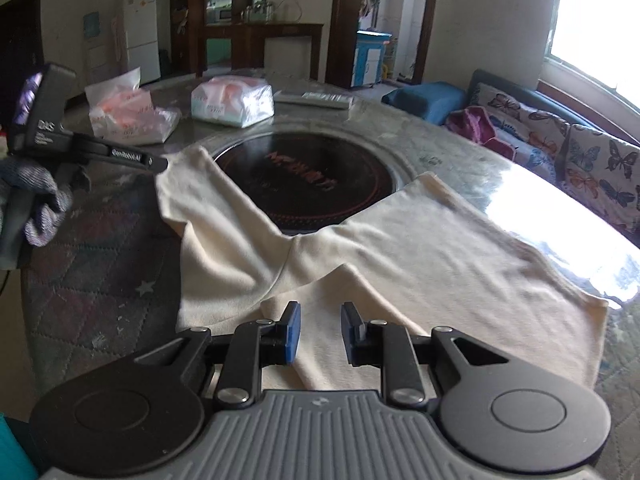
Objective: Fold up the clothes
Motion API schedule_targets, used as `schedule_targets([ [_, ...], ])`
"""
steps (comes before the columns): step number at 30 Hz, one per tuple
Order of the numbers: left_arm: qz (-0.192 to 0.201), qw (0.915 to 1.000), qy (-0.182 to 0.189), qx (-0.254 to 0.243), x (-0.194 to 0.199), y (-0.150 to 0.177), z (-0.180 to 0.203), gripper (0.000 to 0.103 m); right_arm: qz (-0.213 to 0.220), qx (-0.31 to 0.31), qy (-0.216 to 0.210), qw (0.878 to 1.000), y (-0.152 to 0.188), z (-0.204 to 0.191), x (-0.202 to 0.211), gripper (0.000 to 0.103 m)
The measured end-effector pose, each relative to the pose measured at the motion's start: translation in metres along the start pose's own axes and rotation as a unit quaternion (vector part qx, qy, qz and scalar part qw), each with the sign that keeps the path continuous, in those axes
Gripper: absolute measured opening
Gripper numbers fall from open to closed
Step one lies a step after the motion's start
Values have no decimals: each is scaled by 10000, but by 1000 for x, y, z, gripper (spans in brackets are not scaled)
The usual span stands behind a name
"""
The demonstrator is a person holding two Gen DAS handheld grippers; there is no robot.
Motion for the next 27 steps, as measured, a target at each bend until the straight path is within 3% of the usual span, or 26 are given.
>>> schedule_targets([
  [2,62,10000,12,41,0,-1,-1,44,71,-86,39,9999,-1,5,7,21],
  [8,223,9996,155,76,3,-6,5,11,253,-354,183,9989,0,22,24,21],
  [11,378,9985,395,77,13,-14,16,6,352,-512,266,9977,3,31,34,21],
  [15,632,9924,1041,193,41,-38,44,5,464,-689,364,9959,6,43,44,21],
  [21,1090,9705,2152,-64,100,-77,116,5,650,-1051,553,9908,18,69,62,21],
  [27,1235,9377,3219,-438,152,-91,202,5,814,-1400,735,9841,32,96,80,22],
])
Point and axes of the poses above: each gripper's, at about its wrist camera, not at the fingertips, and x roughly against the way its jaws point, z to its right, y to its underside, the point moved 10 cm from there along -x, roughly the way its jaws point, and after that the axes turned 10 degrees about -x, right-handed, at the moved point
